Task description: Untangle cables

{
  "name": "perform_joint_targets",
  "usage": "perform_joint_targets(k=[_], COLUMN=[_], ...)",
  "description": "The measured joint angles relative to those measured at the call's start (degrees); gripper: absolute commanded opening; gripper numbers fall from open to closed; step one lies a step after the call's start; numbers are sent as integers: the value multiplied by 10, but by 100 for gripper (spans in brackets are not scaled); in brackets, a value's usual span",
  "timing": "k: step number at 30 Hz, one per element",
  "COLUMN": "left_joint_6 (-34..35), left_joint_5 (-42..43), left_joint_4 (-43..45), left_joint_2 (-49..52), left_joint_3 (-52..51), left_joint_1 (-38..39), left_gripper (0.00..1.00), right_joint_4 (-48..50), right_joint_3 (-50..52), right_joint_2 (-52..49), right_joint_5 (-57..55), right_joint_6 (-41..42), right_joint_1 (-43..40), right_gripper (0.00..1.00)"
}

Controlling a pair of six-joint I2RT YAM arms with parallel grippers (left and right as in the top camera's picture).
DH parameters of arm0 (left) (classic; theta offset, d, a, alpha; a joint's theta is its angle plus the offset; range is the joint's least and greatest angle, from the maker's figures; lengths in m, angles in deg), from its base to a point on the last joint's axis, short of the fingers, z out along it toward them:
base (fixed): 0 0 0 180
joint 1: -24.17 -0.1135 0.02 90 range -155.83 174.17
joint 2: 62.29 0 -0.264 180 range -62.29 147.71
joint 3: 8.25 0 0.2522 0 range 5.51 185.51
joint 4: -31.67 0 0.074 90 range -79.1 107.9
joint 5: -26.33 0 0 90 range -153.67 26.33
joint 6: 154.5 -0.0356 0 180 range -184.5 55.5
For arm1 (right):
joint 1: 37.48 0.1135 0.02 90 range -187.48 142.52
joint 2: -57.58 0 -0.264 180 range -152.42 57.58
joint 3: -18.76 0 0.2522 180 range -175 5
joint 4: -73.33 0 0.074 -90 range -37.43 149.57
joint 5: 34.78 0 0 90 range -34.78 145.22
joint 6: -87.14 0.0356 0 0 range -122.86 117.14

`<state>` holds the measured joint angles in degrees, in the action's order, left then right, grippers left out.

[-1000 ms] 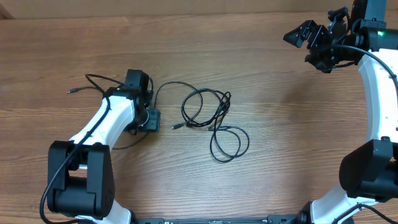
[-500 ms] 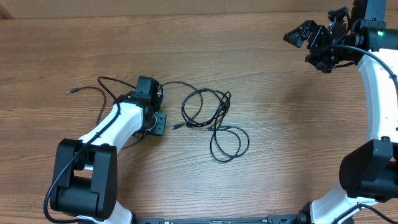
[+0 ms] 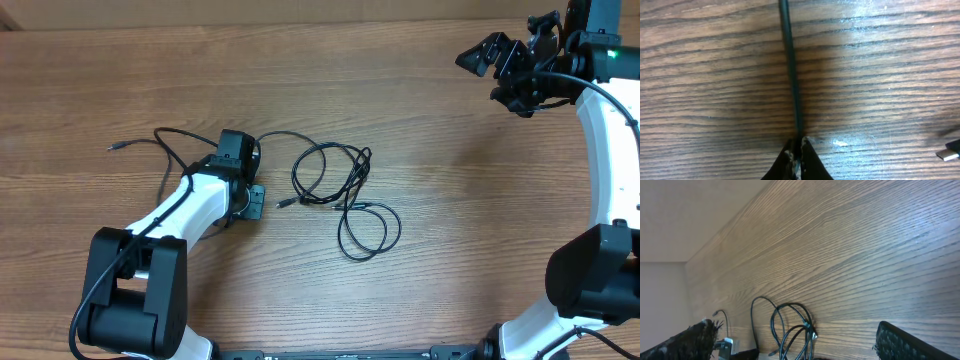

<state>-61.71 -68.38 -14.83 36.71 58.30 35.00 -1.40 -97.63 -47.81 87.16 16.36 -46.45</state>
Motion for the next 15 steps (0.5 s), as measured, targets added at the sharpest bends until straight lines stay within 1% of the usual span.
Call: perform_joint_targets(k=[6, 9, 12, 15], left_joint_6=[0, 2, 17, 36], left_joint_5=[3, 19, 51, 96], left_joint_4=[-4, -36, -73, -100], left_joint_2=[0, 7, 14, 16], left_joint_3=[3, 33, 116, 224], left_joint_1=[-1, -10, -27, -42], left_gripper=[4, 4, 4, 4], right_joint_4=[0, 0, 0, 0], right_joint_3=[0, 0, 0, 0], right_joint_2=[0, 0, 0, 0], right_joint_5=[0, 0, 0, 0], right_joint_6=[0, 0, 0, 0], right_joint_1=[0, 0, 0, 0], right_gripper=[100, 100, 100, 100])
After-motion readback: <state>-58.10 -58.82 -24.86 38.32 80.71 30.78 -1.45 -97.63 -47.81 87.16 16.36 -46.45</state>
